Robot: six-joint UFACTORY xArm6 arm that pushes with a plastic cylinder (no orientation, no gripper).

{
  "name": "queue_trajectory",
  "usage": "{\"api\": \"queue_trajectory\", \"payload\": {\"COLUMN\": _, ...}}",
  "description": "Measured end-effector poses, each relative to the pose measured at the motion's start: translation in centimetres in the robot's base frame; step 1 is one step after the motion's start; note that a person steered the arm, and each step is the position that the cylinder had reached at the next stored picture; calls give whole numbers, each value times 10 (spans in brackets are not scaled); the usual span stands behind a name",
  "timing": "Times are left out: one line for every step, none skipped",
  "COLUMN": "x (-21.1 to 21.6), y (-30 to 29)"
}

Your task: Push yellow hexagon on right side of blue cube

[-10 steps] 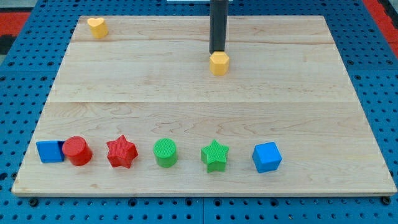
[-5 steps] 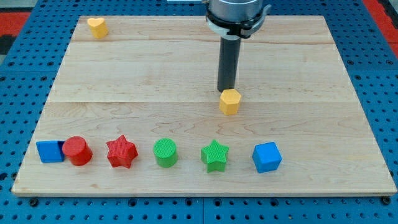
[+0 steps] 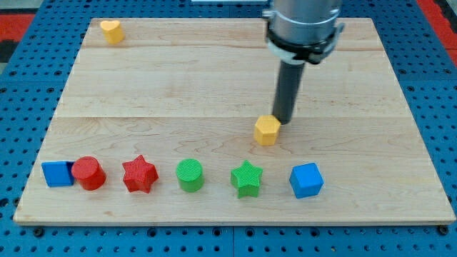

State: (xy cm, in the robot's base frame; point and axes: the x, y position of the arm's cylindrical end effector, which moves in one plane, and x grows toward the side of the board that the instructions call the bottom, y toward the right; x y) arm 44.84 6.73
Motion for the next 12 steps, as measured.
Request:
{"api": "queue_trajectory", "payload": {"x": -10, "y": -41}}
{"api": "queue_trajectory", "payload": {"x": 13, "y": -76}}
{"api": "queue_trajectory", "payload": {"x": 26, "y": -38}}
{"api": "queue_trajectory", "payload": {"x": 12, "y": 10}}
{"api": "queue_trajectory", "payload": {"x": 15, "y": 69}}
{"api": "queue_trajectory", "payload": {"x": 40, "y": 121}}
{"api": "queue_trajectory", "payload": {"x": 56, "y": 144}}
{"api": "queue_trajectory", "payload": {"x": 86, "y": 152}}
{"api": "queue_trajectory", "payload": {"x": 62, "y": 161}}
{"api": "queue_trajectory", "payload": {"x": 55, "y": 132}}
{"api": "queue_trajectory", "payload": {"x": 79, "y": 132}}
{"api": "queue_trajectory", "payload": {"x": 83, "y": 146}}
